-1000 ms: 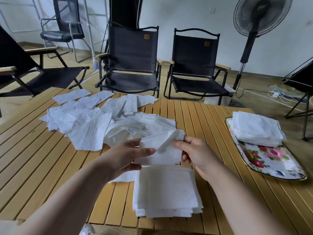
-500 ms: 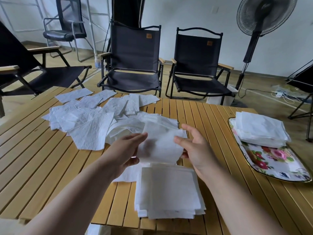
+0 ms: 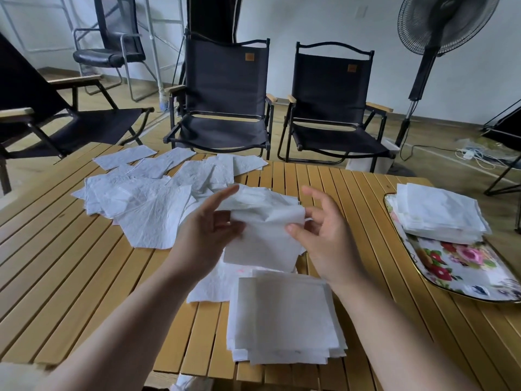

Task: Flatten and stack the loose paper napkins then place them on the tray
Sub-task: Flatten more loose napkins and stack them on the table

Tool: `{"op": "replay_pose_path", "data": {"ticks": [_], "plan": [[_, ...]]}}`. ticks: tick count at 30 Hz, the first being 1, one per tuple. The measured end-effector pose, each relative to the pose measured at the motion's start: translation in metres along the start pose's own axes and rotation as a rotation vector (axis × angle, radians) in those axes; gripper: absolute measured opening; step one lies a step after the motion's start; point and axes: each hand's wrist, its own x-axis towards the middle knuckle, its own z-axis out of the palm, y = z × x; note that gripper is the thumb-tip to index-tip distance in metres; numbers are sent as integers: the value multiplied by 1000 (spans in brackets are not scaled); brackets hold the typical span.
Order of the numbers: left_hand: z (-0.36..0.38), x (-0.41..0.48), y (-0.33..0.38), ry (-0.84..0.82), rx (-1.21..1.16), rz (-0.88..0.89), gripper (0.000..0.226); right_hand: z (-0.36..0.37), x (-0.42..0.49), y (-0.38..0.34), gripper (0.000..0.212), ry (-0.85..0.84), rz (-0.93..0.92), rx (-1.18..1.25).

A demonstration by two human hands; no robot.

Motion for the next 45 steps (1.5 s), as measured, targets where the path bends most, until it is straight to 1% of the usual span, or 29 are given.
{"op": "replay_pose_path", "data": {"ticks": [1, 2, 4, 6, 7, 8, 9, 11, 14, 15, 16, 19, 20, 22, 23, 25, 26, 27, 28, 29, 30, 33, 35, 36, 37, 39, 40, 42, 45], "plan": [[-1, 0, -1, 11, 6, 28, 60, 0, 1, 0, 69, 20, 47, 49], [-2, 0, -1, 16, 4, 46, 59, 1, 2, -1, 71, 41, 147, 146], [-3, -1, -2, 18, -23, 46, 56, 2, 2, -3, 64, 50, 429, 367], [-3, -1, -4, 13, -45, 21, 54, 1, 2, -2, 56, -55, 680, 451], [-3, 0, -6, 10, -43, 8, 53, 0, 1, -1, 55, -130, 758, 449], [-4, 1, -8, 7, -35, -1, 52, -1, 0, 0, 53, -188, 800, 443], [-3, 1, -9, 5, -22, -4, 52, -1, 0, 0, 51, -218, 810, 438], [-2, 2, -10, -3, -9, 4, 53, -2, 2, 3, 40, -220, 777, 448], [-1, 3, -11, -29, -38, 5, 53, 0, 3, 3, 14, -157, 632, 486], [0, 3, -11, -32, -56, 7, 52, -1, 2, 1, 13, -141, 561, 488], [0, 3, -10, -27, -74, 13, 51, -1, 1, -2, 17, -134, 467, 456], [-1, 1, -2, 47, -189, 40, 48, -7, -2, -8, 35, -138, 66, 128], [-1, 1, 1, 78, -233, 35, 48, -9, -2, -8, 41, -150, -39, 59], [-3, 2, 2, 83, -314, -30, 44, -10, -3, -5, 49, -131, -163, -18], [-3, 3, 1, 59, -363, -94, 40, -11, -3, -5, 53, -104, -183, -60], [-2, 5, -2, -13, -470, -260, 31, -11, -3, -4, 57, -67, -180, -108], [-2, 6, -4, -68, -503, -334, 32, -11, -3, -6, 58, -63, -175, -105], [-1, 6, -6, -130, -509, -380, 39, -11, -4, -6, 57, -63, -170, -102], [-2, 6, -8, -191, -488, -390, 48, -11, -4, -6, 55, -69, -162, -101], [-2, 6, -10, -237, -448, -372, 53, -11, -5, -6, 52, -81, -145, -98], [-2, 5, -12, -255, -403, -340, 53, -11, -6, -6, 49, -88, -123, -98], [-2, 6, -15, -211, -326, -251, 32, -10, -6, -7, 36, -80, -34, -98], [-3, 7, -17, -182, -308, -231, 27, -9, -4, -9, 21, -89, 70, 42], [-3, 7, -18, -173, -308, -233, 27, -9, -4, -9, 18, -116, 139, 142], [-3, 7, -17, -168, -310, -234, 27, -10, -2, -8, 25, -138, 197, 196], [-3, 5, -15, -172, -308, -229, 26, -12, -2, -6, 40, -182, 289, 145], [-2, 3, -13, -181, -304, -228, 25, -14, -3, -6, 38, -205, 316, 96], [-1, 0, -10, -229, -259, -235, 25, -18, -6, -8, 24, -224, 355, 40], [-3, -8, -4, -414, -81, -292, 24, -35, -14, -11, 10, -248, 522, 106]]}}
